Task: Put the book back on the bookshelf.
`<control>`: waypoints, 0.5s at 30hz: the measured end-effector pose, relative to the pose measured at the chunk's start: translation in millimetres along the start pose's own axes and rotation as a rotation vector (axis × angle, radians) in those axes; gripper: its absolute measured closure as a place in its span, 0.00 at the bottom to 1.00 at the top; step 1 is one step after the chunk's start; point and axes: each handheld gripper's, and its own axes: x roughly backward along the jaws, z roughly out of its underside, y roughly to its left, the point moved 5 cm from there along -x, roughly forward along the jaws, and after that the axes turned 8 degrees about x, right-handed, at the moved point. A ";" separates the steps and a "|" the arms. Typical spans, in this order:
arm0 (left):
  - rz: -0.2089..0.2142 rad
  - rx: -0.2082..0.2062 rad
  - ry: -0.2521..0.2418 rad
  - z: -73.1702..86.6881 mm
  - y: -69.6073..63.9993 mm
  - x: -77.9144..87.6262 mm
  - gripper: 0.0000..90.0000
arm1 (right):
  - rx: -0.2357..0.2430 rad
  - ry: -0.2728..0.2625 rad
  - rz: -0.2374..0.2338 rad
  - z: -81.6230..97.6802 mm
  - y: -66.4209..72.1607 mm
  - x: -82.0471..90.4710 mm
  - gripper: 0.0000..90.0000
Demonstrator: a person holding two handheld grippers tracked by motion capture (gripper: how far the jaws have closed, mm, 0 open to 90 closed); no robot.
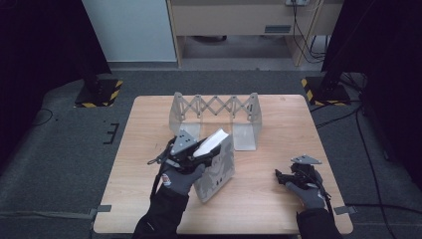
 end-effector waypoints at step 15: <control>-0.246 0.061 -0.052 -25.4 79.4 16.9 0.58 | -0.003 -0.001 0.001 -0.2 -0.4 -0.3 0.15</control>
